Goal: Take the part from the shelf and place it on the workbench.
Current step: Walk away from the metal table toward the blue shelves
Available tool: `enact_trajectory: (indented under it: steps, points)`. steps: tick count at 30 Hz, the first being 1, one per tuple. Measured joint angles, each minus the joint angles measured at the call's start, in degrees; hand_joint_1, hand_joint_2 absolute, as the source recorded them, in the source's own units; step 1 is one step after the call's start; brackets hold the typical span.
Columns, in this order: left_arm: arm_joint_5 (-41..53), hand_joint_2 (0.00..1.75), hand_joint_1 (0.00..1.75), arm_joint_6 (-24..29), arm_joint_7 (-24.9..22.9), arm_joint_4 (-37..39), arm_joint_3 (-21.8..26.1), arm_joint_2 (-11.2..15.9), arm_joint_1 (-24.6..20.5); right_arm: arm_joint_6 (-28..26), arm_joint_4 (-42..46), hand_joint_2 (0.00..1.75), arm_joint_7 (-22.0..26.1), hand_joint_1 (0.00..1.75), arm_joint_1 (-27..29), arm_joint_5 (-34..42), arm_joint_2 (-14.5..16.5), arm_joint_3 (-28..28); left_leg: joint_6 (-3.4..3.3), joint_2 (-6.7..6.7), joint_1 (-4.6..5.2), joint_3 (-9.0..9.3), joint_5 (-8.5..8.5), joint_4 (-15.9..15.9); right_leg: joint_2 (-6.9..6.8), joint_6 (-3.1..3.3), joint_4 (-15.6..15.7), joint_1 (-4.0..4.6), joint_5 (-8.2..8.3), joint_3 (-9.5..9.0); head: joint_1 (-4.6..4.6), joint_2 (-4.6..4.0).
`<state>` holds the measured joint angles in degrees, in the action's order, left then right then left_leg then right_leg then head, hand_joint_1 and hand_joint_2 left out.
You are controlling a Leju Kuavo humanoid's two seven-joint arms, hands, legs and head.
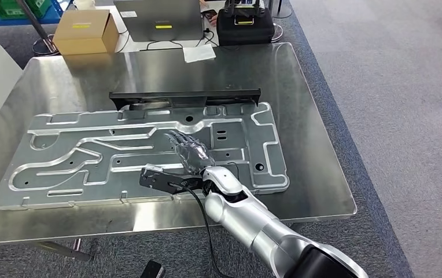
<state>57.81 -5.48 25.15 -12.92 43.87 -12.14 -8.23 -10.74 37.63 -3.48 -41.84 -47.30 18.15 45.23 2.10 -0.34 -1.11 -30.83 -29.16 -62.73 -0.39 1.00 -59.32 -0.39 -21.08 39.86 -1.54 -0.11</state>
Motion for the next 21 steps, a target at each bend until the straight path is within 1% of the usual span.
enact_trajectory:
  steps: [1, 2, 3, 4, 5, 6, 7, 8, 9, 10, 11, 12, 13, 14, 15, 16, 17, 18, 19, 20, 21]
  points:
    - [0.0, 0.00, 0.00, 0.0, 0.1, 0.0, 0.0, 0.1, 0.1, -0.3, 0.4, 1.75, 0.1, 0.00, 0.7, 0.2, -0.1, 0.0, -0.35, -0.07, 0.13, 1.46, -0.53, 2.5, 0.01, -0.36, -0.1, 0.05, 0.43, 0.26, 0.05, -0.01]
    - [0.0, 0.00, 0.00, 0.1, 0.1, 0.0, 0.0, 0.2, 0.1, -0.6, 0.9, 1.75, 0.3, 0.00, 1.3, 0.3, -0.2, 0.0, -0.80, -0.15, 0.33, 2.06, -1.10, 3.9, 0.01, -0.74, -0.1, 0.08, 0.94, 0.35, 0.03, 0.00]
    - [0.0, 0.00, 0.00, 0.2, 0.1, 0.0, 0.0, 0.3, 0.2, -0.8, 1.2, 1.75, 0.4, 0.00, 1.8, 0.5, -0.3, 0.0, -1.34, -0.21, 0.51, 2.00, -0.78, 4.1, 0.02, -1.11, 0.1, 0.08, 1.46, 0.29, 0.04, -0.01]
    - [0.1, 0.00, 0.00, 0.2, 0.1, 0.0, 0.0, 0.3, 0.4, -1.0, 1.3, 1.75, 0.5, 0.00, 2.2, 0.7, -0.5, -0.1, -1.80, -0.12, 0.47, 1.69, -0.31, 4.3, 0.06, -1.46, 0.3, 0.04, 1.88, 0.32, 0.01, -0.01]
    - [0.2, 0.00, 0.00, 0.2, 0.1, 0.0, 0.0, 0.4, 0.4, -1.1, 1.4, 1.75, 0.6, 0.00, 2.5, 0.8, -0.6, -0.2, -2.31, 0.01, 0.44, 1.37, 0.29, 4.5, 0.13, -1.81, 0.1, -0.08, 1.48, 0.55, -0.04, -0.01]
    - [0.3, 0.00, 0.00, 0.3, 0.1, 0.0, 0.0, 0.4, 0.5, -1.3, 1.4, 1.75, 0.7, 0.00, 2.8, 0.9, -0.8, -0.3, -2.86, 0.16, 0.38, 0.83, 1.05, 4.6, 0.22, -2.12, -1.0, -0.17, -0.20, 1.02, 0.00, -0.02]
    - [0.4, 0.00, 0.00, 0.3, 0.1, 0.0, 0.0, 0.5, 0.5, -1.4, 1.5, 1.75, 0.8, 0.00, 3.0, 1.0, -1.0, -0.5, -3.28, 0.29, 0.32, 0.09, 1.89, 4.8, 0.28, -2.39, -3.2, -0.28, -2.92, 1.71, 0.02, -0.02]
    - [0.4, 0.00, 0.00, 0.3, 0.1, 0.0, 0.0, 0.5, 0.5, -1.5, 1.5, 1.75, 1.0, 0.00, 3.2, 1.1, -1.2, -0.8, -3.56, 0.35, 0.39, -0.81, 2.69, 4.7, 0.32, -2.62, -6.4, -0.35, -6.31, 2.53, 0.03, -0.02]
    - [0.5, 0.00, 0.00, 0.4, 0.1, 0.0, 0.0, 0.6, 0.5, -1.6, 1.5, 1.75, 1.0, 0.00, 3.3, 1.2, -1.3, -1.0, -3.72, 0.37, 0.45, -1.84, 3.47, 4.7, 0.33, -2.81, -10.1, -0.36, -9.17, 3.29, 0.05, -0.02]
    - [0.5, 0.00, 0.00, 0.4, 0.1, 0.0, 0.0, 0.6, 0.5, -1.6, 1.5, 1.75, 1.1, 0.00, 3.4, 1.3, -1.5, -1.3, -3.72, 0.37, 0.51, -2.85, 4.20, 4.6, 0.32, -2.93, -13.5, -0.36, -10.71, 3.71, 0.05, -0.02]
    - [0.6, 0.00, 0.00, 0.4, 0.1, 0.0, 0.0, 0.6, 0.5, -1.6, 1.5, 1.75, 1.1, 0.00, 3.6, 1.4, -1.6, -1.5, -3.69, 0.39, 0.58, -3.90, 4.93, 4.6, 0.32, -2.95, -15.7, -0.36, -10.75, 3.51, 0.05, -0.02]
    - [0.7, 0.00, 0.00, 0.4, 0.1, 0.0, 0.0, 0.6, 0.5, -1.6, 1.5, 1.75, 1.1, 0.00, 3.8, 1.5, -1.8, -1.6, -3.62, 0.40, 0.63, -4.92, 5.63, 4.5, 0.33, -2.85, -16.2, -0.35, -9.61, 2.44, 0.05, -0.02]
    - [0.8, 0.00, 0.00, 0.4, 0.1, 0.1, 0.0, 0.6, 0.5, -1.6, 1.5, 1.75, 1.1, 0.00, 3.9, 1.6, -1.9, -1.8, -3.52, 0.40, 0.69, -5.86, 6.30, 4.4, 0.34, -2.62, -14.8, -0.31, -8.10, 0.41, 0.05, -0.02]
    - [0.9, 0.00, 0.00, 0.4, 0.0, 0.1, 0.0, 0.6, 0.5, -1.6, 1.5, 1.75, 1.2, 0.00, 3.9, 1.7, -1.9, -2.0, -3.39, 0.40, 0.74, -6.64, 6.95, 4.3, 0.39, -2.22, -11.5, -0.20, -7.13, -2.68, 0.04, -0.01]
    - [0.9, 0.00, 0.00, 0.4, 0.0, 0.1, -0.1, 0.6, 0.5, -1.7, 1.5, 1.75, 1.2, 0.00, 3.9, 1.8, -1.9, -2.2, -3.20, 0.36, 0.85, -7.21, 7.51, 4.3, 0.42, -1.76, -7.0, -0.01, -7.35, -6.20, 0.04, -0.01]
    - [0.9, 0.00, 0.00, 0.3, 0.0, 0.1, -0.1, 0.6, 0.5, -1.7, 1.6, 1.75, 1.3, 0.00, 3.8, 1.8, -1.9, -2.4, -2.94, 0.34, 0.88, -7.55, 8.08, 4.3, 0.45, -1.38, -3.1, 0.18, -8.13, -9.16, 0.00, -0.01]
    - [0.9, 0.00, 0.00, 0.3, 0.0, 0.1, -0.1, 0.6, 0.5, -1.7, 1.6, 1.75, 1.4, 0.00, 3.7, 1.9, -1.9, -2.6, -2.62, 0.33, 0.85, -7.69, 8.67, 4.4, 0.47, -1.06, -0.1, 0.41, -8.96, -11.11, 0.04, -0.01]
    - [0.9, 0.00, 0.00, 0.2, 0.0, 0.1, -0.1, 0.6, 0.4, -1.7, 1.6, 1.75, 1.5, 0.00, 3.6, 1.9, -1.8, -2.7, -2.26, 0.33, 0.81, -7.78, 9.31, 4.7, 0.46, -0.82, 1.5, 0.59, -9.36, -11.83, 0.09, -0.01]
    - [0.8, 0.00, 0.00, 0.1, 0.0, 0.1, -0.1, 0.6, 0.4, -1.7, 1.6, 1.75, 1.6, 0.00, 3.6, 2.0, -1.8, -2.8, -1.88, 0.31, 0.79, -7.84, 9.96, 5.0, 0.39, -0.56, 2.1, 0.54, -8.87, -11.49, 0.14, -0.01]
    - [0.7, 0.00, 0.00, 0.0, -0.1, 0.1, -0.1, 0.7, 0.4, -1.7, 1.4, 1.75, 1.7, 0.00, 3.5, 2.1, -1.8, -2.9, -1.57, 0.26, 0.75, -8.16, 9.99, 5.0, 0.24, -0.17, 2.4, 0.45, -8.10, -10.99, 0.22, -0.01]
    - [0.6, 0.00, 0.00, 0.0, -0.2, 0.1, -0.1, 0.7, 0.4, -1.6, 1.3, 1.75, 1.8, 0.00, 3.4, 2.2, -1.7, -2.9, -1.29, 0.20, 0.74, -8.68, 8.94, 4.4, 0.13, 0.30, 2.7, 0.28, -7.26, -10.39, 0.19, -0.01]
